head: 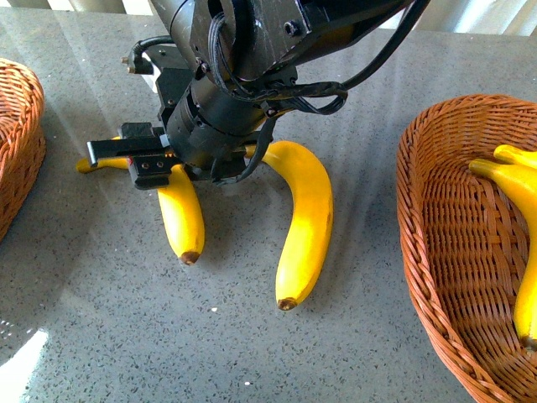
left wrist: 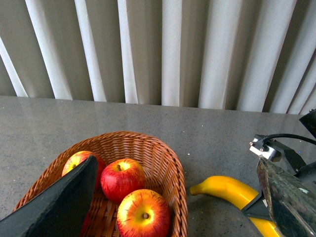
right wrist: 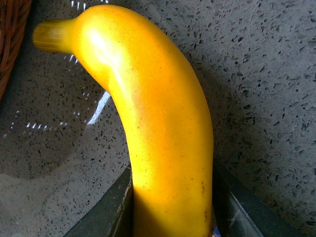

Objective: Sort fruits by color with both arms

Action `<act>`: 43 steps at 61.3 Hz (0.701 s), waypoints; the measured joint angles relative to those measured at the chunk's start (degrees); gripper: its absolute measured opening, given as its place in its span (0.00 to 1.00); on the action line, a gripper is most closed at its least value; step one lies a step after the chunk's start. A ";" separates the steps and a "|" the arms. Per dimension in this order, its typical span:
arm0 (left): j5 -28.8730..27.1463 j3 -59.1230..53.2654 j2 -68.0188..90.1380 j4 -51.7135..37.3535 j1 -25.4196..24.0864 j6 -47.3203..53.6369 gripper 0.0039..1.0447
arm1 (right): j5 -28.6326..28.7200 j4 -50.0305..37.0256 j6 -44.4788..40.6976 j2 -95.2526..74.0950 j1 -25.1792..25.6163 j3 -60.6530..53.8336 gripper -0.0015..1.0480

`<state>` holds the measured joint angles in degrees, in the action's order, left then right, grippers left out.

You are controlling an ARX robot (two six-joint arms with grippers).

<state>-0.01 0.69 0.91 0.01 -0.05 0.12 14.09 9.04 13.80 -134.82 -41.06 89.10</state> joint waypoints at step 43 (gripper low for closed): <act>0.00 0.00 0.00 0.00 0.00 0.00 0.91 | 8.57 -15.26 4.39 26.86 13.70 -23.26 0.31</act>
<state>-0.01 0.69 0.91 0.01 -0.05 0.12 22.65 -6.22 18.20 -107.96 -27.35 65.84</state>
